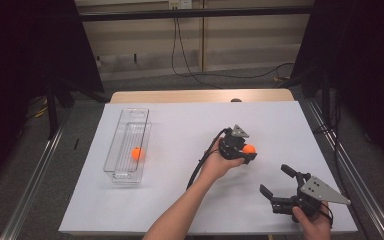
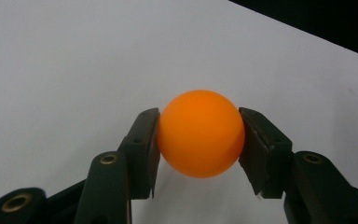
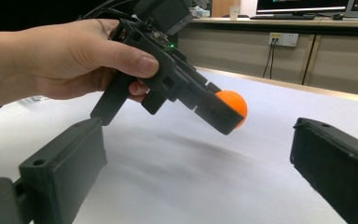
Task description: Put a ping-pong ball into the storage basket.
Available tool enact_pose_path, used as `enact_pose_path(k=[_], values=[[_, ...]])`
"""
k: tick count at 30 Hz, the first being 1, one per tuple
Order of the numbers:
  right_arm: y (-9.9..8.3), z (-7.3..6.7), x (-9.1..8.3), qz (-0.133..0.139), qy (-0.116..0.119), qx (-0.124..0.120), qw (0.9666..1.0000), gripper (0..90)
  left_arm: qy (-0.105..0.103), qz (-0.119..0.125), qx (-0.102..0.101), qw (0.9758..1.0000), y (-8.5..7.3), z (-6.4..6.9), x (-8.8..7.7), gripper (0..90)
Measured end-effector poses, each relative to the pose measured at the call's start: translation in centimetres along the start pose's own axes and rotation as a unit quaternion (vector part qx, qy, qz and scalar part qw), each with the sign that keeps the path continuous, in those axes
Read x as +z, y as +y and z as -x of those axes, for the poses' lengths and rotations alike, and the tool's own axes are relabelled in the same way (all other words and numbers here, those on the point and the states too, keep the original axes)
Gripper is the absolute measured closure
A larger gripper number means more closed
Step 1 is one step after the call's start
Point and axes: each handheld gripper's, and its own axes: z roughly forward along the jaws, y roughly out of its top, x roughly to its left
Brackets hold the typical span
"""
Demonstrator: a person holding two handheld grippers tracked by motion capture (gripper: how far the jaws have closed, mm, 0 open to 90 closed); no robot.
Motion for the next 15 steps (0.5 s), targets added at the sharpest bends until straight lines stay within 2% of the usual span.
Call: enact_pose_path(k=[15], values=[[0.0,0.0,0.0,0.000,0.000,-0.001,1.0000,2.7,-0.001,-0.008,-0.005,1.0000,-0.9,-0.5,-1.5,50.9]])
